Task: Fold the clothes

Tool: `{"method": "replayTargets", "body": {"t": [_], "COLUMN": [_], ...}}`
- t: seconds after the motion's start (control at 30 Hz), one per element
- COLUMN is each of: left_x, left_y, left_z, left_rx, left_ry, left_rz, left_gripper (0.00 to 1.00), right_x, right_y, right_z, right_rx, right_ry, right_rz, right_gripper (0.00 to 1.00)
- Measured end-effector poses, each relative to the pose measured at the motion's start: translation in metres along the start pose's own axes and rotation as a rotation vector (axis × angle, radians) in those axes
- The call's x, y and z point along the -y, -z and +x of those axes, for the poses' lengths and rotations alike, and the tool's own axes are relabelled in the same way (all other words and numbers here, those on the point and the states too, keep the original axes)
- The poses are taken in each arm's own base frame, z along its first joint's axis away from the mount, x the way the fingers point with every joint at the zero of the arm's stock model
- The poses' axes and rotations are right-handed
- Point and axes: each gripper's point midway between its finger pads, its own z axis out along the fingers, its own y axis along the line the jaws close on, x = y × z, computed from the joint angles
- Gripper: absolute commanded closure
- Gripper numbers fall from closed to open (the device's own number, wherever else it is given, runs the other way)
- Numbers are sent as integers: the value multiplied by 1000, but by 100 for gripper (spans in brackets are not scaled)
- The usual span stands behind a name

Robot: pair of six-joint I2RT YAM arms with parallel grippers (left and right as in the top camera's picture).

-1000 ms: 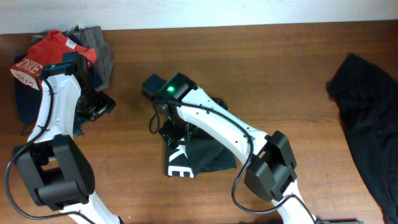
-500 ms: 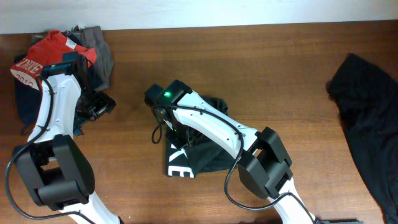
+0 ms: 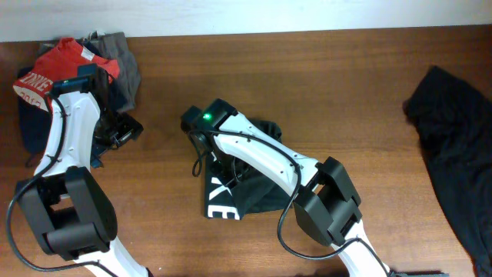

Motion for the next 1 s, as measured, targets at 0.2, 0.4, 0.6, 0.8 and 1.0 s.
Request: {"method": "replayTargets", "body": {"t": [0.2,0.4,0.6,0.8,1.0], "left_x": [0,0,0,0,0], "left_y": [0,0,0,0,0], "left_z": [0,0,0,0,0], "left_rx": [0,0,0,0,0], "left_ry": [0,0,0,0,0], "left_rz": [0,-1,0,0,0], "left_gripper": [1,1,1,1,1], "right_x": [-5,-9,4,31,50], "right_y": [-2,-18,-19,-10,-6], "right_z": [-11,-8,-1,24,31], "right_rx": [43,12,-9,-101,-128], "right_ry": [33,33,-113,-275,-367], "right_rz": [-26,-42,28,105,105], "right_gripper": [74,96,96,96,96]}}
